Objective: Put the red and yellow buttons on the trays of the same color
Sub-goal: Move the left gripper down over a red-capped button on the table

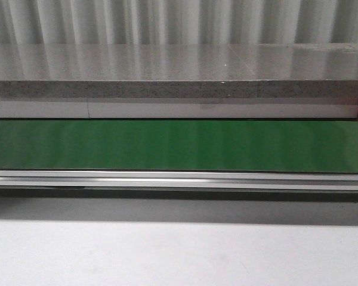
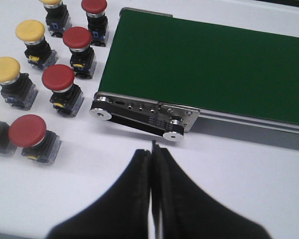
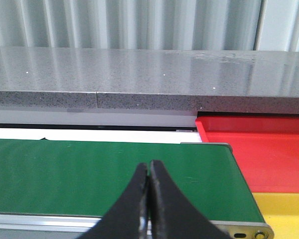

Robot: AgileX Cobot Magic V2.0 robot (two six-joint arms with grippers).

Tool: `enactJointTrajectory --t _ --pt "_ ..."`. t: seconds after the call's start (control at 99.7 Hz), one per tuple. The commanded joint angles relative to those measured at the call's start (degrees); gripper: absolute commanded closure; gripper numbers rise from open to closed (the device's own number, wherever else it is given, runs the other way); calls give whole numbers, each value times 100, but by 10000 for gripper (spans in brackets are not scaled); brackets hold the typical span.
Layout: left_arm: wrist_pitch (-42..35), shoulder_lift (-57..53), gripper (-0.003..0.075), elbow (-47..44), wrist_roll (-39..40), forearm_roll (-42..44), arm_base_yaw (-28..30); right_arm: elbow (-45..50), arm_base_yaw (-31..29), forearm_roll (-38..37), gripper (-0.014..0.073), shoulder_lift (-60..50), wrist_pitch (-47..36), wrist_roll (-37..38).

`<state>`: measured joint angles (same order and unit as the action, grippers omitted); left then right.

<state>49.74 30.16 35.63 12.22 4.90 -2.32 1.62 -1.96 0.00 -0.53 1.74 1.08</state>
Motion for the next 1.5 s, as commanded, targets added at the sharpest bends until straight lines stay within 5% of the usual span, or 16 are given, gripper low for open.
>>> enactJointTrajectory --t 0.0,0.12,0.291,0.361,0.622,1.143,1.494 --pt "-234 134 737 201 45 -44 -43 -93 -31 -61 659 -94 -460 -29" --pt "-61 145 634 190 45 -98 -43 -93 -31 -61 659 -94 -460 -29" --pt "29 155 226 169 446 -203 -43 -93 -31 -61 659 -94 -460 -29" --pt "29 168 141 169 578 -192 -43 -93 -31 -61 659 -94 -460 -29" --pt "-72 776 134 -43 2336 999 109 -93 -31 -61 659 -94 -460 -29" --pt "-1702 2827 134 -225 2575 945 1911 -93 -31 -61 659 -94 -460 -29" --pt "-2448 3899 134 -45 2547 942 2312 -93 -31 -61 659 -94 -460 -29"
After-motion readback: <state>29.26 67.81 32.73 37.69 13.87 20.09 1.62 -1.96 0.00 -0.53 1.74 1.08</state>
